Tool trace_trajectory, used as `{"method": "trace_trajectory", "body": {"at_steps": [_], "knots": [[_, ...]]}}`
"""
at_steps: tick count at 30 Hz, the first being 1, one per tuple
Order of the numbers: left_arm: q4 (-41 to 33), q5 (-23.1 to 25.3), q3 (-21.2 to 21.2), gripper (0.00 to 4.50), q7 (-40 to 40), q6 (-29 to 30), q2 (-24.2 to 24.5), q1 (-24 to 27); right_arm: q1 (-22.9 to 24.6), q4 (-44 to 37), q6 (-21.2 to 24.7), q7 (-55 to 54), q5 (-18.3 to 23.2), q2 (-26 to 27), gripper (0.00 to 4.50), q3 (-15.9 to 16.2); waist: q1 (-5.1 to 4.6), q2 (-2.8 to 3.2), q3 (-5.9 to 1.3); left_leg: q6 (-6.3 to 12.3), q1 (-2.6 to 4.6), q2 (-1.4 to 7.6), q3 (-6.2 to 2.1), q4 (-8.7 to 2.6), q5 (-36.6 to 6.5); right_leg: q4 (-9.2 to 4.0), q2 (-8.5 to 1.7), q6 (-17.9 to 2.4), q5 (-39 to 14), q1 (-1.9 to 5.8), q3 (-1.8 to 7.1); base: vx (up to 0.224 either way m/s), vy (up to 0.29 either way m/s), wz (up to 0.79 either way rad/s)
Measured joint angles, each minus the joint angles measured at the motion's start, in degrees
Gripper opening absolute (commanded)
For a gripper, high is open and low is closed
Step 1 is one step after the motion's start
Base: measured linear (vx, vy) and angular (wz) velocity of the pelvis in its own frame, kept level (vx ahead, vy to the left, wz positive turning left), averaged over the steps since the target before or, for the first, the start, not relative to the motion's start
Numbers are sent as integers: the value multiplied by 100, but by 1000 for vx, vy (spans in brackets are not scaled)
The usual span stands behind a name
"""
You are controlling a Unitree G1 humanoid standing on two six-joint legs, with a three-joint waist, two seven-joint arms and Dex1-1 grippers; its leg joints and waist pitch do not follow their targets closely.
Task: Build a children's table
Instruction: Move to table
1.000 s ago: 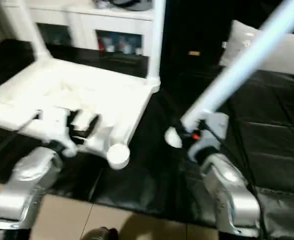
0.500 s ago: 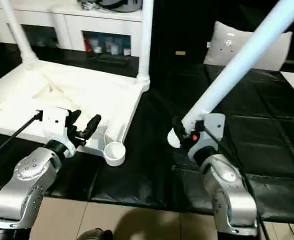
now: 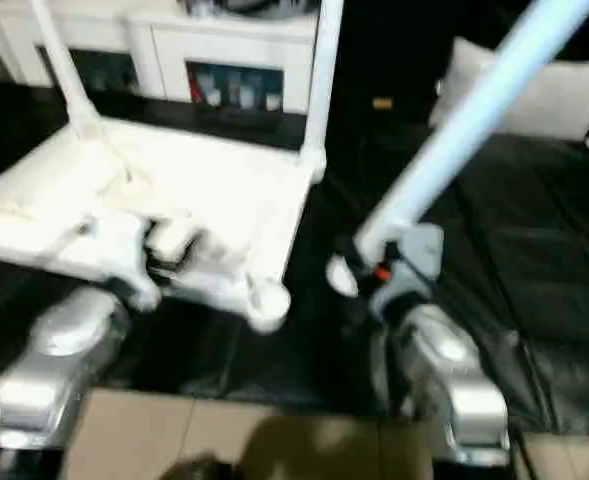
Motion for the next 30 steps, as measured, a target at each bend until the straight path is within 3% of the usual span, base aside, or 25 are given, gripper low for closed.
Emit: {"method": "trace_trajectory", "body": {"at_steps": [1, 2, 3, 4, 5, 6, 7, 8, 9, 10, 12, 14, 15, 17, 18, 19, 20, 21, 25, 27, 30], "knots": [[4, 8, -11, 323, -2, -2, 3, -28, 4, -3, -5, 5, -1, -5, 189, -4, -84, 55, -3, -23, 152, 184, 16, -356, -232, -58, -17, -1, 51, 9, -66, -51, 161, -39], [27, 14, -12, 323, -8, -22, 9, -63, 29, 21, -10, -1, -12, 27, 189, -19, -171, 46, 30, 37, 224, 235, 199, -412, -191, -138, -3, -28, 59, -12, 35, -136, 199, -4], [36, 23, 32, 323, -8, -40, 39, -11, 23, 43, -5, 3, -19, 27, 189, 29, -229, 9, 51, 63, 311, 278, 373, -507, -188, -200, 129, -131, -12, -5, 213, -129, 194, -27], [87, 29, 65, 323, -5, -40, 81, 23, 22, 33, -8, 20, -19, 71, 189, 136, -277, 26, 58, 100, 393, 308, 524, -602, -177, -216, 127, -365, -156, 10, 237, -129, 194, -27], [98, 32, 79, 323, -6, -42, 133, 23, 19, 35, -8, 24, -21, 81, 189, 196, -275, 8, 61, 117, 469, 326, 687, -673, -170, -151, 59, -466, -212, -10, 137, -50, 185, -66], [96, 35, 156, 323, -2, -53, 135, 8, 13, 29, -9, 21, -25, 73, 189, 222, -304, -46, 38, 216, 544, 290, 805, -761, -133, -109, 30, -470, -209, 60, -22, -47, 158, -57], [95, 37, 167, 323, 0, -64, 113, -16, 9, 25, -18, 17, -38, 34, 189, 212, -331, -84, 18, 276, 555, 225, 810, -812, -95, -196, 12, -379, -133, 140, -16, -47, 158, -57], [90, 50, 153, 323, -7, -79, 116, -24, 12, 27, -21, 14, -53, 7, 189, 192, -380, -135, 1, 285, 558, 167, 823, -864, -89, -292, -61, -274, -62, 144, -11, -30, 107, -19], [89, 75, 114, 323, -11, -88, 94, -26, 10, 26, -24, 16, -69, -28, 189, 151, -379, -182, -29, 287, 545, 136, 832, -890, -87, -397, -109, -115, 68, 157, 64, -33, 75, -1], [91, 98, -6, 323, -13, -88, 51, -27, 11, 29, -27, 19, -74, -62, 189, 97, -353, -145, -29, 289, 483, 121, 828, -885, -85, -492, -135, 26, 229, 157, 58, -33, 75, -1], [96, 147, -61, 323, -5, -89, 51, -27, 9, 50, -25, 34, -76, -44, 189, 96, -369, -87, -56, 301, 437, 127, 788, -884, -32, -547, -45, -73, 341, 112, 86, 0, 0, 0], [111, 168, -51, 323, 32, -88, 77, -26, 8, 50, -24, 51, -76, -41, 189, 137, -397, -69, -51, 256, 409, 170, 700, -889, -7, -528, 76, -267, 387, 91, 108, 34, -13, 7], [114, 187, -27, 323, 66, -88, 76, -23, -18, 50, -24, 64, -74, -41, 189, 184, -405, -61, -49, 225, 393, 235, 631, -897, 12, -425, 158, -411, 361, 58, 85, 42, -93, 16], [120, 207, 54, 323, 117, -89, 80, -23, -76, 49, -24, 84, -71, -46, 189, 242, -392, -96, -71, 232, 383, 320, 581, -955, 72, -282, 252, -537, 283, 9, 66, 40, -126, 14], [121, 241, 87, 323, 149, -91, 82, -23, -95, 30, -24, 102, -69, -65, 189, 245, -370, -148, -98, 220, 365, 337, 569, -966, 91, -338, 275, -503, 129, 7, 80, 35, -194, 6], [120, 266, 85, 323, 152, -96, 85, -27, -98, 31, -24, 136, -69, -123, 189, 242, -328, -194, -122, 233, 306, 334, 590, -952, 100, -322, 277, -297, 130, 7, 94, 35, -194, 6], [123, 302, 67, 323, 153, -101, 47, -29, -75, 53, -17, 143, -69, -167, 189, 215, -284, -194, -119, 431, 237, 317, 580, -939, 98, -317, 294, -249, 127, -14, 73, 14, -183, 4], [125, 312, -46, 323, 147, -105, 2, -29, -37, 78, -1, 146, -70, -207, 189, 166, -192, -215, -107, 497, 261, 342, 573, -1021, 123, -317, 330, -289, 133, -29, 73, -6, -180, -2], [125, 313, -84, 323, 147, -121, 15, -29, -43, 86, 0, 155, -70, -195, 189, 144, -91, -177, -89, 135, 315, 484, 559, -1182, 292, -330, 462, -379, 158, -51, 52, -14, -146, -4], [125, 312, -59, 323, 147, -121, 16, -29, -42, 86, 1, 164, -70, -189, 189, 191, -49, -157, -76, -38, 318, 510, 556, -1212, 348, -328, 480, -372, 164, -68, 47, -17, -35, -1], [126, 312, -60, 323, 146, -120, 6, -29, -42, 86, 1, 183, -70, -194, 189, 219, 27, -150, -73, -54, 317, 498, 589, -1195, 363, -330, 446, -353, 191, -71, 80, 0, 0, 0]]}}
